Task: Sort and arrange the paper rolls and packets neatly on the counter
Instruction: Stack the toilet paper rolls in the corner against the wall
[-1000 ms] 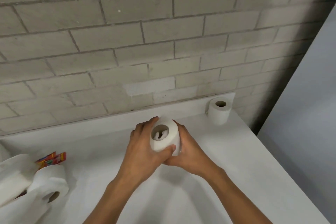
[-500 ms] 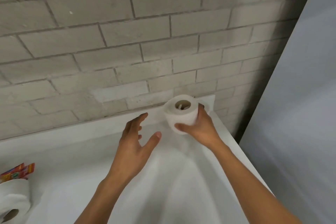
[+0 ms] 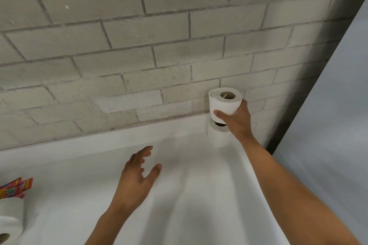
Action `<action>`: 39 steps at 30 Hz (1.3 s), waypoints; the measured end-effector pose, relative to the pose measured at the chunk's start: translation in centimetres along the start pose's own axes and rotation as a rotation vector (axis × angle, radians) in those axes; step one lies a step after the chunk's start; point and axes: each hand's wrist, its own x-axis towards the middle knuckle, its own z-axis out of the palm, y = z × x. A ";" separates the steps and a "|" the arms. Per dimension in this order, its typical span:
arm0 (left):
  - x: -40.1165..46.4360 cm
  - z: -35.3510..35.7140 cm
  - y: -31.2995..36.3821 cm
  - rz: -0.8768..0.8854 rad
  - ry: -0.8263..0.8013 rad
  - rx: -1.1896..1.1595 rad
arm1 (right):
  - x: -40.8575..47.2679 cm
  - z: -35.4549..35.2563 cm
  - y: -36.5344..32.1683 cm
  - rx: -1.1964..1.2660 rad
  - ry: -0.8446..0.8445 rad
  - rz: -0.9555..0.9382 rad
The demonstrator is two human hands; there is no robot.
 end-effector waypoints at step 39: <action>-0.2 -7.1 -7.1 -0.078 0.057 0.223 | -8.1 2.5 1.3 -0.163 0.001 0.227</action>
